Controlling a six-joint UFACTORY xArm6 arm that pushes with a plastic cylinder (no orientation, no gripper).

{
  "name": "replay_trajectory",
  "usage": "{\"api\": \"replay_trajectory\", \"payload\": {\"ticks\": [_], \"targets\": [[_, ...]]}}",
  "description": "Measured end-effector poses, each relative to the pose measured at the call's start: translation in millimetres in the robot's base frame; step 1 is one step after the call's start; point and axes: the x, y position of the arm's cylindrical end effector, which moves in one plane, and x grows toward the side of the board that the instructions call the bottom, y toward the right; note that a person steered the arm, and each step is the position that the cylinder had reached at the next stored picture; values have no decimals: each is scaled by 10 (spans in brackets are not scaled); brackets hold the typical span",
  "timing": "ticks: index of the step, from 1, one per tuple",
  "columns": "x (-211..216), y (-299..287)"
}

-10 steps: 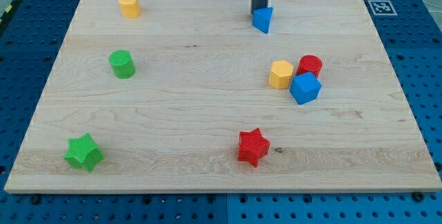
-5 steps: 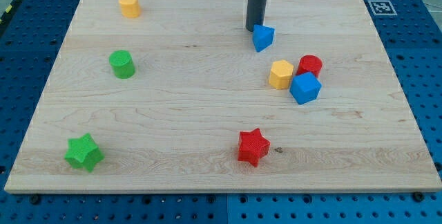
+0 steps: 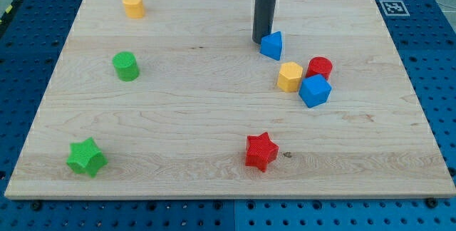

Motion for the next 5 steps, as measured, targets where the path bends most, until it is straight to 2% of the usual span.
{"api": "replay_trajectory", "payload": {"ticks": [5], "targets": [[176,79]]}}
